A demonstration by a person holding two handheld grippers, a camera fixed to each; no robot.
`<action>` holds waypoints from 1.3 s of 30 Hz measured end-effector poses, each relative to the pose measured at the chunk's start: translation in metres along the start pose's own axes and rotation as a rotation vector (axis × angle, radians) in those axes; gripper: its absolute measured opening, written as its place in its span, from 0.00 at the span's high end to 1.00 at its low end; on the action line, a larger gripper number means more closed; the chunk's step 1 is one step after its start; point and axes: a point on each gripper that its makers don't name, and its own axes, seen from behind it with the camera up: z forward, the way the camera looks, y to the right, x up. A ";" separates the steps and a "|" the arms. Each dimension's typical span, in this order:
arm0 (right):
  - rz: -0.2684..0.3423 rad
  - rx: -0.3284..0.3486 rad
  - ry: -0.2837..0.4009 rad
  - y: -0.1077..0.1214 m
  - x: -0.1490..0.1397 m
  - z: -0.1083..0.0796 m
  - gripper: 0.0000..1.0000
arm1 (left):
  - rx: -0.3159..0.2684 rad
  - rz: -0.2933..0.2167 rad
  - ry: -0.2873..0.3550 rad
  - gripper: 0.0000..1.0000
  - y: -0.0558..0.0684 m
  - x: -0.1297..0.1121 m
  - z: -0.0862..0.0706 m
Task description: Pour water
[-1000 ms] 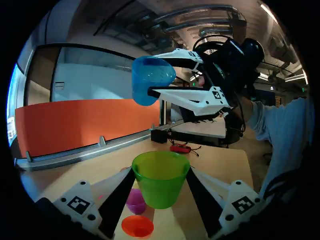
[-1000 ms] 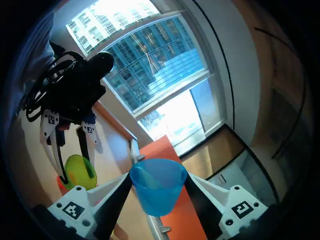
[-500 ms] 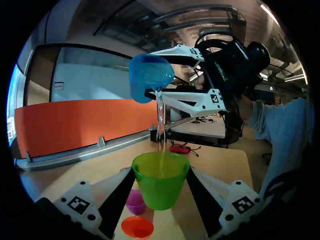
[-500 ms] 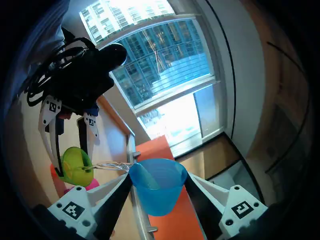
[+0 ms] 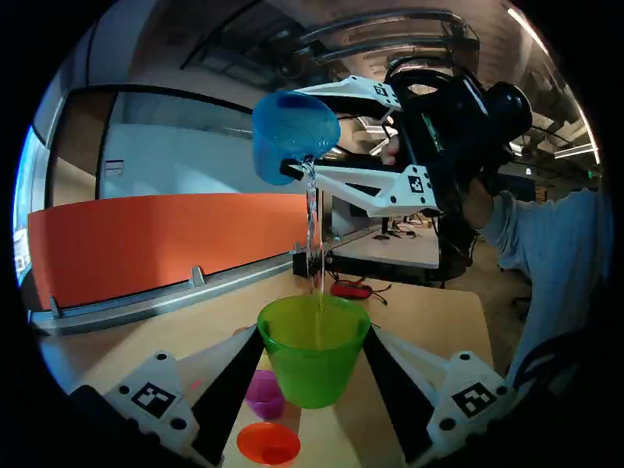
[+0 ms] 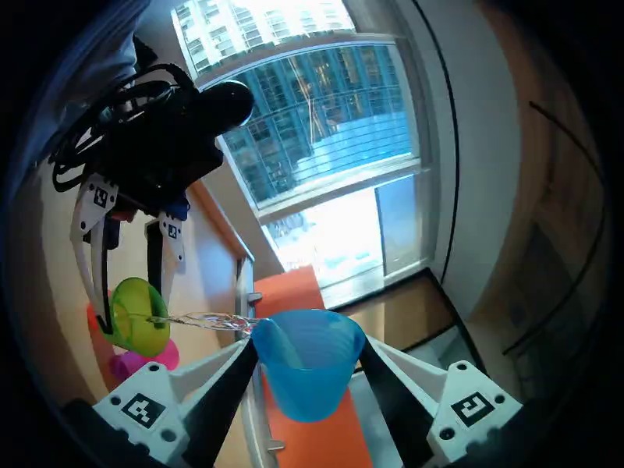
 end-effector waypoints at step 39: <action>-0.244 -0.047 -0.006 0.032 0.011 0.006 0.08 | -0.008 0.003 0.004 0.13 0.003 0.004 0.002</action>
